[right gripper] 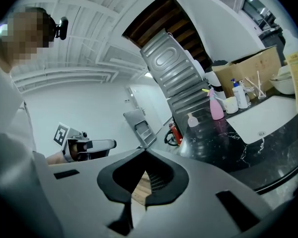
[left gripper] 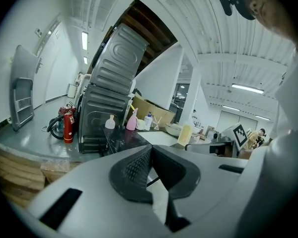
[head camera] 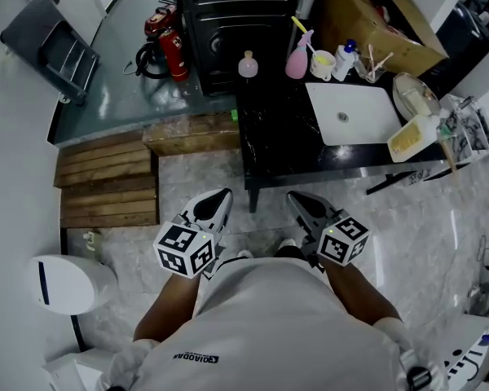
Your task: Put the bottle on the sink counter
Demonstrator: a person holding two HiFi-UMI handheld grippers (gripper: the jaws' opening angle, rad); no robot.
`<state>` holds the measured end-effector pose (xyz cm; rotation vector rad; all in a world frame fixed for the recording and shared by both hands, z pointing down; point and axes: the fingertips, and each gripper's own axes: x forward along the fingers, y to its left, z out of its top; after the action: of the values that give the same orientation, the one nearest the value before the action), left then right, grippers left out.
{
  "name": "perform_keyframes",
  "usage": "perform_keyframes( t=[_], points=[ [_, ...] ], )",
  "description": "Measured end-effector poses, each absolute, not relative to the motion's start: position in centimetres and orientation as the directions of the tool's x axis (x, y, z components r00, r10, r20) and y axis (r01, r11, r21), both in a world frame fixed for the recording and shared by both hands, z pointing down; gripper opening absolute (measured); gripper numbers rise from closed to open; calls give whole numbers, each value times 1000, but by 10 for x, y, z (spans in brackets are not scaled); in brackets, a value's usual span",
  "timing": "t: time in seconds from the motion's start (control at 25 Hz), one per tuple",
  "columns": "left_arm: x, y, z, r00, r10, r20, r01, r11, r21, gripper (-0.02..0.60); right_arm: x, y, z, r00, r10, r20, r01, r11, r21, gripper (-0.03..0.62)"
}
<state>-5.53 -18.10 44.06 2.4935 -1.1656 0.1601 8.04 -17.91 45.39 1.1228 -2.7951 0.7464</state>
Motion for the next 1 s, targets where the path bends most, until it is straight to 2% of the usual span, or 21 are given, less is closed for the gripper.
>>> perform_keyframes(
  t=[1.0],
  points=[
    [-62,-183,441,646,-716,266,-763,-584,278,15,74,-186,459,-743,-629,228,-660,636,-400,40]
  ],
)
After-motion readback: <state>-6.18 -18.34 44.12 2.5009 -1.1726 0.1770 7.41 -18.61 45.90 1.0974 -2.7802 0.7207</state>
